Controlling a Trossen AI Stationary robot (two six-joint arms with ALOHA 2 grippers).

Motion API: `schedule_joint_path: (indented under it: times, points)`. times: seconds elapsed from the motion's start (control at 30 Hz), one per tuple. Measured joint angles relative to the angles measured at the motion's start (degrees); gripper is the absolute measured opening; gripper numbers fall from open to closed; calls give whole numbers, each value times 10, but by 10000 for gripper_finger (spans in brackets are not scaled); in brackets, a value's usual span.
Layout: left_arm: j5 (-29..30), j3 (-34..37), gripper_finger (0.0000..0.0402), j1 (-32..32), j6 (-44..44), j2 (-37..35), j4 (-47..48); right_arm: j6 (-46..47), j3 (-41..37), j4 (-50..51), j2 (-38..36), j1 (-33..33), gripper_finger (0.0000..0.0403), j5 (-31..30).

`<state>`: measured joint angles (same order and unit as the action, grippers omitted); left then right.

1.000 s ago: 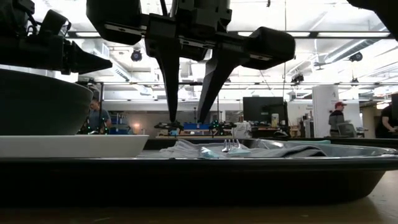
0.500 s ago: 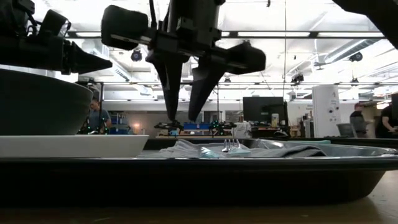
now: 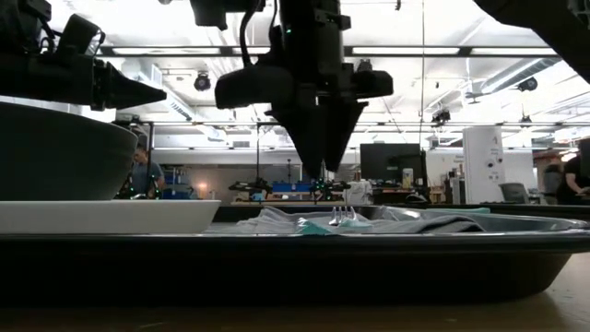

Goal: Set up tray
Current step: Put the green spoon on the gray napkin to the left of the green patterned fork

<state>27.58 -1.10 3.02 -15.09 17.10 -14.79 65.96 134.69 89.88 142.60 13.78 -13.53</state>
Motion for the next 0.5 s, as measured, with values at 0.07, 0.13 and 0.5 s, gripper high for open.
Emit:
schedule_joint_path:
  times: [0.07,0.13,0.5]
  points:
    - [0,0,198,0,2,0,0,-30,0,1,-5,-9,107,-9]
    - [0,0,198,0,7,0,0,-61,0,2,-10,-18,105,-19]
    - [0,0,198,0,26,2,0,-225,0,-2,-48,-81,91,-79]
